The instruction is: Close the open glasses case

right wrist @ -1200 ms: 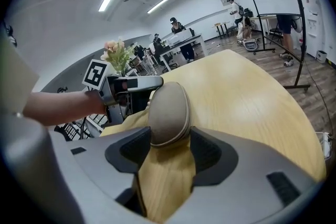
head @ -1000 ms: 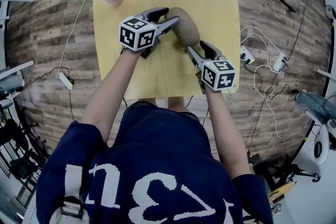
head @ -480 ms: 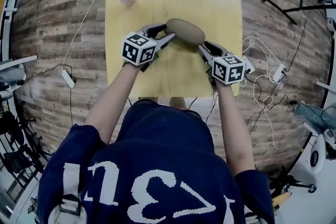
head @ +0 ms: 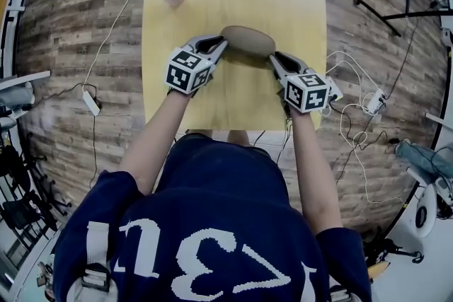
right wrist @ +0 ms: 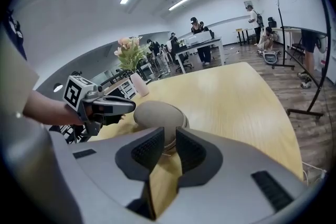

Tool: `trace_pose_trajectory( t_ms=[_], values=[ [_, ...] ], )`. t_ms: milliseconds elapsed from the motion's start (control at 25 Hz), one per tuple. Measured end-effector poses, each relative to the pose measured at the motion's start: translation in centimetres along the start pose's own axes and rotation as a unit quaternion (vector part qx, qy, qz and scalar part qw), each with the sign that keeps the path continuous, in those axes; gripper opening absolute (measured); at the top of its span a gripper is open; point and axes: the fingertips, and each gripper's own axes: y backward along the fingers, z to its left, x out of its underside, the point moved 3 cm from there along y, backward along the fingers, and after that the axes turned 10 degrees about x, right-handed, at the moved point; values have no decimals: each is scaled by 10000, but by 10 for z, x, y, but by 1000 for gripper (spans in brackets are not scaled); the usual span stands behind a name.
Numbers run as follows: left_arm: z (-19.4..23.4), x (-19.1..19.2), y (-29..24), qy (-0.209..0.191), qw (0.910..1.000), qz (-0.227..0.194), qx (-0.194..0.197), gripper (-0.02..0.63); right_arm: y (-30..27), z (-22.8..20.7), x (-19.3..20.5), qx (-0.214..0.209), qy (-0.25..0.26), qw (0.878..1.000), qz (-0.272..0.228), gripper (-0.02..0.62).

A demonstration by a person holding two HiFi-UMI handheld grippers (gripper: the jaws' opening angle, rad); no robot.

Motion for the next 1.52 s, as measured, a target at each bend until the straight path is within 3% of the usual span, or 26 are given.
trace_pose_trajectory(
  t_ms=[160, 360, 560, 840, 1080, 1280, 1400, 1520],
  values=[
    [-5, -24, 2, -175, 9993, -319, 2, 39, 1, 1, 14, 112, 66, 9997, 184, 184],
    [-21, -47, -18, -104, 9979, -502, 400, 16, -9, 12, 33, 253, 328, 9977, 545, 195],
    [-35, -42, -44, -123, 9986, -126, 508, 15, -15, 20, 37, 573, 609, 9944, 647, 195],
    [-33, -36, -54, -201, 9988, 160, 416, 15, -17, 17, 37, 836, 460, 9926, 750, 146],
    [-27, -42, -60, -195, 9991, 188, 322, 14, -20, 19, 39, 695, 367, 9939, 776, 132],
    [-26, -45, -62, -95, 9990, 179, 392, 14, -25, 23, 40, 563, -77, 9958, 725, 117],
    [-26, -45, -62, -61, 9989, 170, 422, 14, -22, 19, 37, 632, -373, 9950, 680, 57],
    [-25, -45, -62, -36, 9990, 150, 419, 15, -21, 17, 35, 619, -453, 9950, 640, 40]
  ],
)
